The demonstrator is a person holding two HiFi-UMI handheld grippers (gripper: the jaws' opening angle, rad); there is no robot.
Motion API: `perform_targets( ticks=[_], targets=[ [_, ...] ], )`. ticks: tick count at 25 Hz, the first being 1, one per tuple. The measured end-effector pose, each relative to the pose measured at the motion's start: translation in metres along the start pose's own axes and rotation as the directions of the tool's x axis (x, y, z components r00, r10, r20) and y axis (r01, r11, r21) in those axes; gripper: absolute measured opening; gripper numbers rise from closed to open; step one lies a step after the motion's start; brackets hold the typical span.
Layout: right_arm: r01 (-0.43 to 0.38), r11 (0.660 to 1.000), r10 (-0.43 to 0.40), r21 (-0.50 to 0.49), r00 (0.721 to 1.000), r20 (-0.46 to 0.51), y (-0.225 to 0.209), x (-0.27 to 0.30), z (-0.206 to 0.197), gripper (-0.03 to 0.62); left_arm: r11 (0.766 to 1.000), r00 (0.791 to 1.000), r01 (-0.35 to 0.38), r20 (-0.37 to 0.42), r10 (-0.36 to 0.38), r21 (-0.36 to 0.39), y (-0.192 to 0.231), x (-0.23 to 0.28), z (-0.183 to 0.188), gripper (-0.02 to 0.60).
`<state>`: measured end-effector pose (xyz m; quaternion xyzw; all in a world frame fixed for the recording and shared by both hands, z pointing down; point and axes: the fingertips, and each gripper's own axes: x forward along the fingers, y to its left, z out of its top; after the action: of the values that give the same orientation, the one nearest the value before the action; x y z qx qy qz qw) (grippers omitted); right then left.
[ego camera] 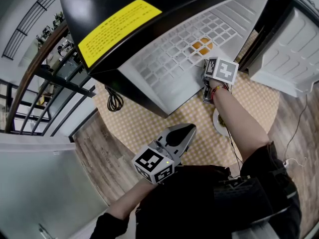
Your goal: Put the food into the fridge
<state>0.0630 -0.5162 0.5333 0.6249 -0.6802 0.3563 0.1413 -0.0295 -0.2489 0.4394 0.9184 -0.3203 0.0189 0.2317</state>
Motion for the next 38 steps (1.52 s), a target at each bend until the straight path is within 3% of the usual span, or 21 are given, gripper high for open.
perform_targets(
  ticks=[17, 38],
  targets=[
    [0.053, 0.998, -0.053, 0.017, 0.999, 0.013, -0.001, -0.001, -0.001, 0.190, 1.000, 1.000, -0.019, 0.011, 0.020, -0.007, 0.001, -0.009, -0.002, 0.012],
    [0.077, 0.996, -0.075, -0.044, 0.996, 0.038, 0.001, -0.004, -0.004, 0.215, 1.000, 1.000, -0.021, 0.007, 0.021, -0.002, 0.003, -0.008, 0.000, 0.012]
  ],
)
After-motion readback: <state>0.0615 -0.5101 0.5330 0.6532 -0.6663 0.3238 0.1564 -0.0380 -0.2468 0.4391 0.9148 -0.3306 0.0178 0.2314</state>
